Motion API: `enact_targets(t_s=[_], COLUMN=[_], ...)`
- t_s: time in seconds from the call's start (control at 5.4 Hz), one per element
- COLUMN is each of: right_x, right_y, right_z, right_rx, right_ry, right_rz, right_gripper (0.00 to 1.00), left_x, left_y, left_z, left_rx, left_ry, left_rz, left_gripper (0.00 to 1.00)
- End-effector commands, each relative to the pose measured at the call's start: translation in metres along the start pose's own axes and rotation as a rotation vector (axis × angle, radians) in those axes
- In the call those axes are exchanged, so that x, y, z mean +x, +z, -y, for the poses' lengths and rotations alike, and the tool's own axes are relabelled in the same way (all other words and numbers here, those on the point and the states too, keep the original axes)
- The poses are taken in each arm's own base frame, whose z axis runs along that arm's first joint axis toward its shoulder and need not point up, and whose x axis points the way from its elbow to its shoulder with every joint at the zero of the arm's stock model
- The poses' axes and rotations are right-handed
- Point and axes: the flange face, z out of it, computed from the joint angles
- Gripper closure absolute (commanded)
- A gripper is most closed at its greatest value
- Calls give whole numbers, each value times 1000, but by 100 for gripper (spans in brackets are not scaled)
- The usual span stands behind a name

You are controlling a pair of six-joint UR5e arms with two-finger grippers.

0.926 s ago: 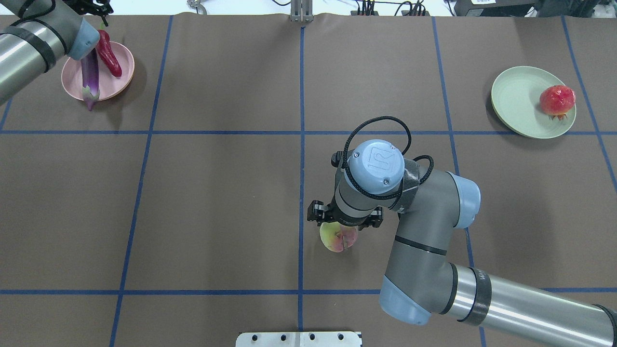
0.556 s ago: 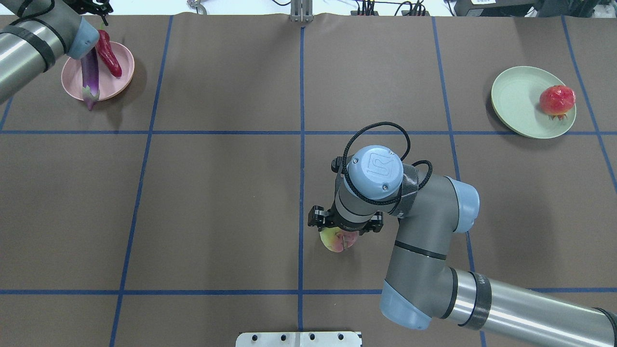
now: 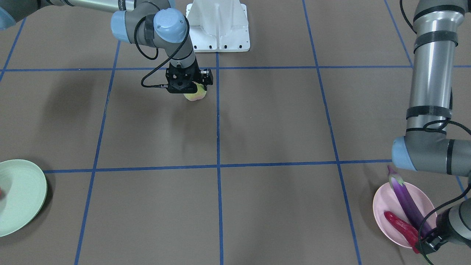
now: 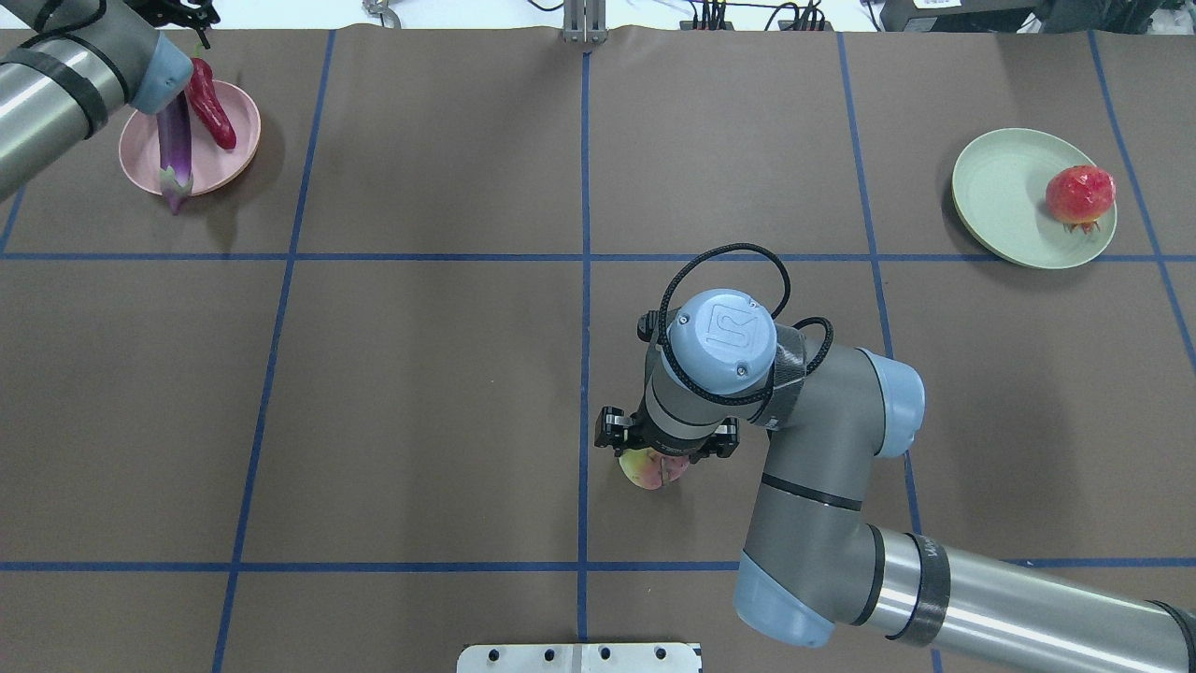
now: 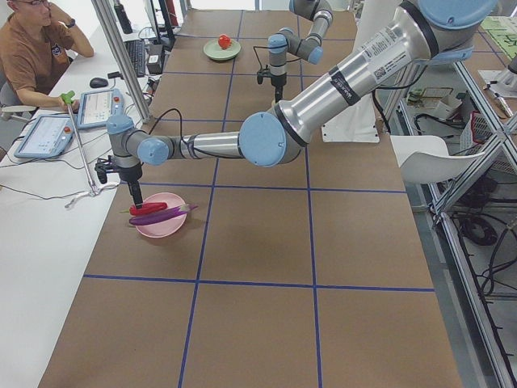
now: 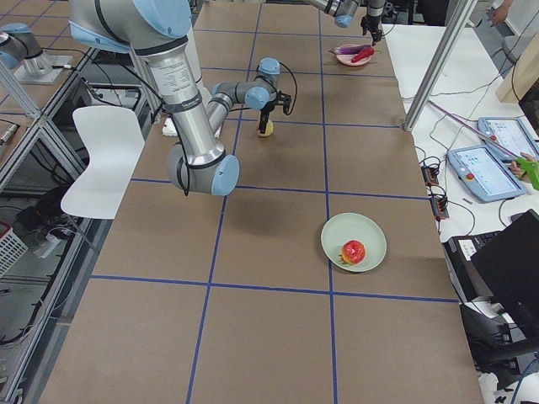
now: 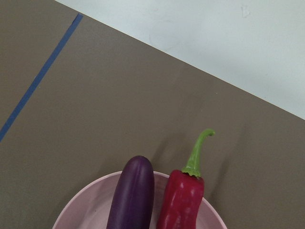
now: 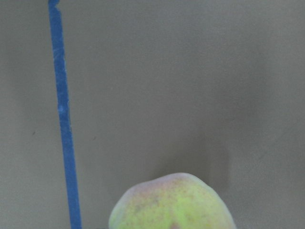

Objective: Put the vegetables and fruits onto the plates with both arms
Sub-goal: 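Lower the right gripper onto the peach and close it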

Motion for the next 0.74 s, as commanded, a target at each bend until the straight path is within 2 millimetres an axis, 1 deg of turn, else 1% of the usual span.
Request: enact_targets(t_s=[0.0, 0.19, 0.37, 0.56], right_x=[-2, 0, 3, 13], right_y=[-10, -43, -63, -82], right_z=[-4, 5, 20, 49], right_rx=[3, 34, 70, 123], right_ry=[-3, 1, 14, 16], right_rz=[20, 66, 88, 91], right_gripper=[100, 100, 100, 100], left_x=[10, 15, 31, 47], left_y=[-18, -23, -32, -48], left_z=[-3, -5, -15, -28], left_rx=[-4, -5, 5, 17], left_ry=[-5, -5, 8, 35], left_rz=[6, 6, -17, -46], left_gripper=[0, 0, 0, 0])
